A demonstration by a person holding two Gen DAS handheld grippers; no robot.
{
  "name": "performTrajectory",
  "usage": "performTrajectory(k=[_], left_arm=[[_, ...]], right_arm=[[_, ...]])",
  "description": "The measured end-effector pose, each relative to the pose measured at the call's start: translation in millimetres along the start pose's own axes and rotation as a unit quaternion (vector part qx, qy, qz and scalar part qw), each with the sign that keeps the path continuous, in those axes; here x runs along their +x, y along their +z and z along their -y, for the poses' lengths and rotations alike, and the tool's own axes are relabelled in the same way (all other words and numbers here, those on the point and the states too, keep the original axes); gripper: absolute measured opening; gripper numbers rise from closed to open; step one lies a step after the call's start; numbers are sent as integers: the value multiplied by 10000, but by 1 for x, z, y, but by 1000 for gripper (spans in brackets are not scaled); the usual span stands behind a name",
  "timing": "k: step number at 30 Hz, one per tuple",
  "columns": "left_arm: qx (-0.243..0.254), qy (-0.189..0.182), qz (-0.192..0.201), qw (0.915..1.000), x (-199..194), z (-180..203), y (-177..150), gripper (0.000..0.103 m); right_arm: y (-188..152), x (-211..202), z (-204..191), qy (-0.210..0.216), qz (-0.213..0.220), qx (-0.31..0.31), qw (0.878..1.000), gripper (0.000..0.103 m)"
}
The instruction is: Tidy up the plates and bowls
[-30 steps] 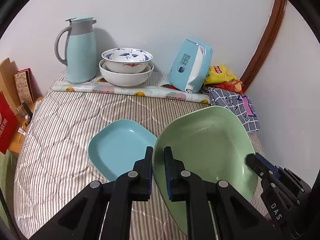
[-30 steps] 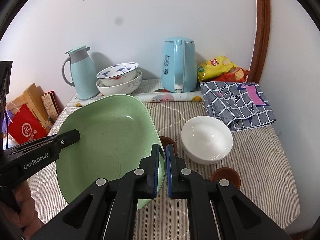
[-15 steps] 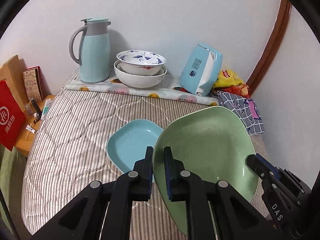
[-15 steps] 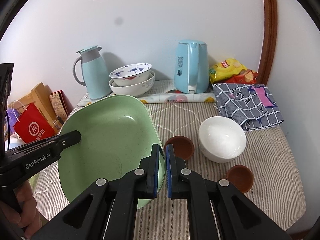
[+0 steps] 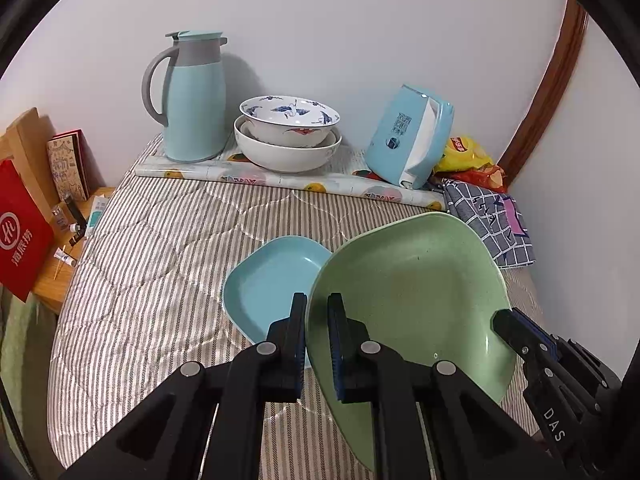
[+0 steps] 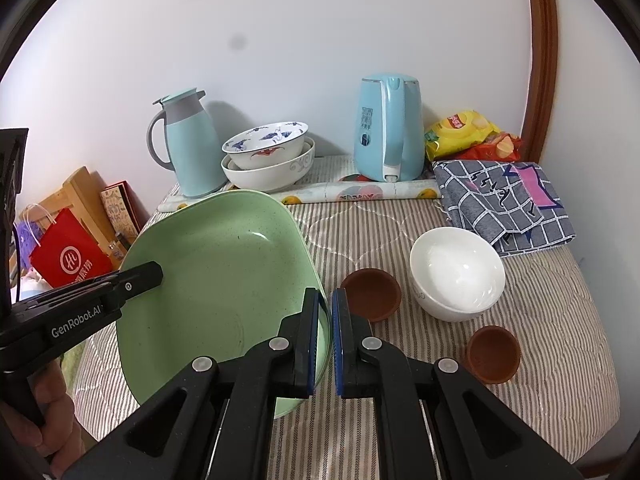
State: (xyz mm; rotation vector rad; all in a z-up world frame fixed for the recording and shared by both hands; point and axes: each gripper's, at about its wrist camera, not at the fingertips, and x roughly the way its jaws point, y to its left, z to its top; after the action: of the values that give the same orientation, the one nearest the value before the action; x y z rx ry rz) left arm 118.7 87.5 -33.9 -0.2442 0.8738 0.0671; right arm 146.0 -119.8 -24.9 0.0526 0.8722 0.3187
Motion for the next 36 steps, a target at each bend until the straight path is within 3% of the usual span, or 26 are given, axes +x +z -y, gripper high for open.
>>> performTrajectory(k=[36], left_arm=[[-260, 114, -403, 9988, 45, -39, 3, 10]], right_arm=[[2, 54, -18, 72, -409, -126, 9991, 7]])
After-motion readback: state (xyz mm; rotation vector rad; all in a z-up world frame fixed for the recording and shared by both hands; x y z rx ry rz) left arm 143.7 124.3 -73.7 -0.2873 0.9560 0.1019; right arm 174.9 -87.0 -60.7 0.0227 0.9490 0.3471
